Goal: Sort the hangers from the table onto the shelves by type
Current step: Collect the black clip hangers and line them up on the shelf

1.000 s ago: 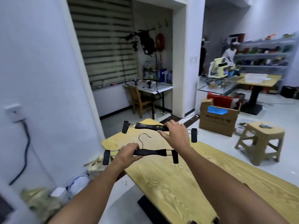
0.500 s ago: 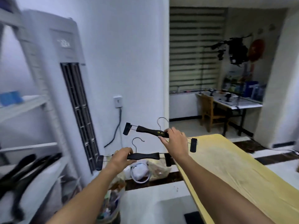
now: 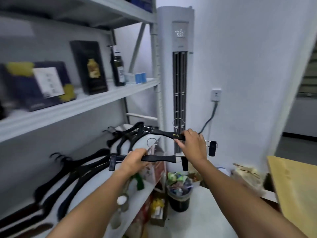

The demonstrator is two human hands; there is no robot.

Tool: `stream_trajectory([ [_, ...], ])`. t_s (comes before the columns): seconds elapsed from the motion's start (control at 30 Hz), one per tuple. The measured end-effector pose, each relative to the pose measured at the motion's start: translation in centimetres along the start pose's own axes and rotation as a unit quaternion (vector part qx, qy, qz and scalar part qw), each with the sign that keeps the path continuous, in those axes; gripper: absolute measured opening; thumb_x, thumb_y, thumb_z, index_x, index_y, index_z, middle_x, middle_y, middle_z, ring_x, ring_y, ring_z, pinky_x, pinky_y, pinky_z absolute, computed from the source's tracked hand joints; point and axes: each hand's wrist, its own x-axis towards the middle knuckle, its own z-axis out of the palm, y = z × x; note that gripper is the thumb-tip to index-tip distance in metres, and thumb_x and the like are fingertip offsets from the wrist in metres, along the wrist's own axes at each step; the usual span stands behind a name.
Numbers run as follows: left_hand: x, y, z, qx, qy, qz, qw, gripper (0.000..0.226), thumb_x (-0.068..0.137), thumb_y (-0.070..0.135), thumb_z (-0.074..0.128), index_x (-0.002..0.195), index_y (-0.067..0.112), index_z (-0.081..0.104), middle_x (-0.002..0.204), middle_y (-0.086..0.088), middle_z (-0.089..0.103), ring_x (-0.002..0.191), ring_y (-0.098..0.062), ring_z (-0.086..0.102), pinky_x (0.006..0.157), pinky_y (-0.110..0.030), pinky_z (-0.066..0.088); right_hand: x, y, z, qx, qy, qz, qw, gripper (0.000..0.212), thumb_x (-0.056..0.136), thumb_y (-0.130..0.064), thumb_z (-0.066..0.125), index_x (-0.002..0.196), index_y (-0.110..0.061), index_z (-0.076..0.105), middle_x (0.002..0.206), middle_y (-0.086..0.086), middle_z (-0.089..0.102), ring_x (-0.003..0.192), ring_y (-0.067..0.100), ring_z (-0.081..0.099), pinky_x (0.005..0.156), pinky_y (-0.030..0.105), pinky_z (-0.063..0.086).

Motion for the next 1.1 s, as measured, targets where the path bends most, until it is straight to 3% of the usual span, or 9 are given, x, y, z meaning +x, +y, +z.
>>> stream_trajectory([
  [0.2,-9.6,-6.4,-4.0,0.066,0.017,-0.116,0.991,0.025,0.083,0.036,0.068,0.092,0.017,0.055,0.096,0.0,0.058,0.095,-0.022,0.054,0.077,-0.032,0.037,-1.9,-10.1,3.8,0.075,-0.062,-0.108,0.989,0.04,0.089,-0.055,0.053,0.104,-0.019,0.06,0.102,-0.002,0.061,0.099,0.021,0.058,0.087,0.034,0.039],
  [0.3,-14.5,-9.0,-6.0,0.081,0.024,-0.176,0.981,0.025,0.084,0.037,0.066,0.095,0.017,0.055,0.103,-0.005,0.06,0.101,-0.024,0.055,0.084,-0.034,0.038,-2.8,-15.4,5.4,0.09,-0.092,-0.167,0.978,0.042,0.088,-0.056,0.053,0.108,-0.019,0.06,0.106,-0.001,0.061,0.103,0.021,0.058,0.088,0.035,0.037],
  [0.5,-25.0,-12.8,-10.1,0.108,0.054,-0.281,0.952,0.032,0.086,0.038,0.064,0.106,0.014,0.058,0.109,-0.003,0.06,0.105,-0.022,0.055,0.087,-0.032,0.04,-6.1,-25.4,5.7,0.156,-0.099,-0.244,0.952,0.04,0.086,-0.052,0.06,0.101,-0.016,0.063,0.098,0.003,0.064,0.094,0.025,0.062,0.083,0.038,0.042],
  [0.73,-36.9,-15.0,-14.7,0.124,0.083,-0.366,0.919,0.039,0.088,0.039,0.061,0.117,0.014,0.055,0.12,-0.003,0.057,0.113,-0.021,0.052,0.095,-0.033,0.041,-12.0,-36.2,4.2,0.171,-0.133,-0.313,0.925,0.049,0.09,-0.058,0.048,0.113,-0.017,0.061,0.111,0.001,0.062,0.104,0.02,0.059,0.088,0.034,0.04],
  [1.0,-50.3,-16.5,-19.6,0.117,0.113,-0.4,0.902,0.023,0.085,0.037,0.066,0.096,0.019,0.057,0.094,0.0,0.061,0.088,-0.02,0.056,0.069,-0.028,0.038,-21.0,-45.6,0.8,0.204,-0.134,-0.339,0.909,0.048,0.091,-0.056,0.049,0.11,-0.014,0.061,0.107,0.001,0.063,0.1,0.02,0.06,0.088,0.034,0.041],
  [1.1,-55.2,-17.3,-21.2,0.113,0.122,-0.418,0.893,0.023,0.085,0.037,0.066,0.095,0.018,0.057,0.094,0.0,0.06,0.086,-0.019,0.054,0.071,-0.03,0.041,-24.3,-49.0,-0.8,0.219,-0.129,-0.346,0.903,0.047,0.091,-0.056,0.05,0.11,-0.015,0.062,0.106,0.002,0.063,0.099,0.021,0.061,0.088,0.036,0.041],
])
